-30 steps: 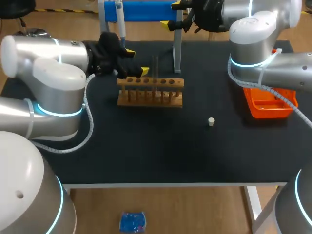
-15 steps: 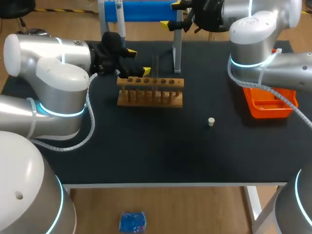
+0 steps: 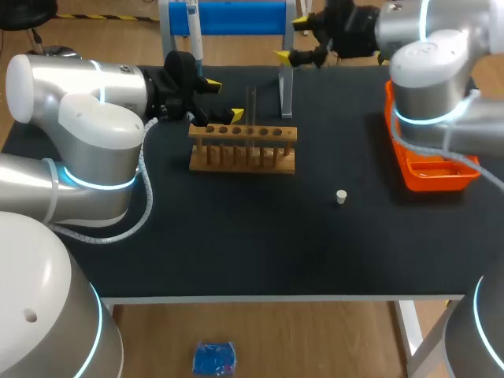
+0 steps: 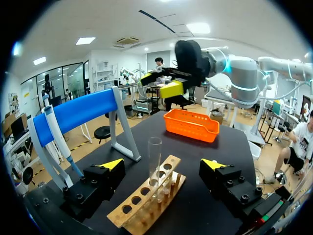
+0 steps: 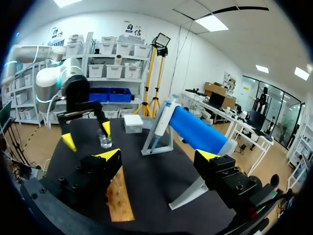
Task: Invert the test tube, pick up the pipette, mount the tip to pipette, aspirate from beaker and dispense into the tube, eject the tip, return the pipette, and cap with the stopper.
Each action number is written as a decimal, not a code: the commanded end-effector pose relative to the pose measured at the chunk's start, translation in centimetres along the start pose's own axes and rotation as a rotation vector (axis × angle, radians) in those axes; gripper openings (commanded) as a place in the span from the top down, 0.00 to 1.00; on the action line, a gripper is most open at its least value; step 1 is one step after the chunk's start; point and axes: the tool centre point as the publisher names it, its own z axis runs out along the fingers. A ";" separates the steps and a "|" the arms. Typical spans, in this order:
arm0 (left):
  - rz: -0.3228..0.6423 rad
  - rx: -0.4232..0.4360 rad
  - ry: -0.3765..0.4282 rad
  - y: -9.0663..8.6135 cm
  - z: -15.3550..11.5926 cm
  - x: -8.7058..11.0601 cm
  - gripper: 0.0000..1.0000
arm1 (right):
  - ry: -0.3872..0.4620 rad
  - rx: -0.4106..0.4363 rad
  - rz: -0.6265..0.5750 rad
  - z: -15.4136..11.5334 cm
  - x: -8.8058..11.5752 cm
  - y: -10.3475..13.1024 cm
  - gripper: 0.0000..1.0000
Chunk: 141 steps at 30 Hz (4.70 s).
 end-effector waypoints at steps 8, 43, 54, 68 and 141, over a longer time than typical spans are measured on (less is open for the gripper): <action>0.000 0.002 0.001 0.1 0.1 0.0 0.00 | -0.016 -0.032 0.050 -17.8 6.7 -7.8 0.00; 0.000 0.002 0.001 0.1 0.1 0.0 0.00 | 0.051 0.148 0.097 -15.3 18.3 -24.8 0.00; 0.000 0.002 0.001 0.1 0.1 0.0 0.00 | 0.056 0.162 0.102 -13.4 18.1 -26.0 0.27; 0.000 0.002 0.001 0.1 0.1 0.0 0.00 | 0.048 0.192 0.079 -10.6 17.4 -26.5 0.27; 0.000 0.002 0.001 0.1 0.1 0.0 0.00 | 0.015 0.218 0.105 -6.1 15.4 -27.8 1.00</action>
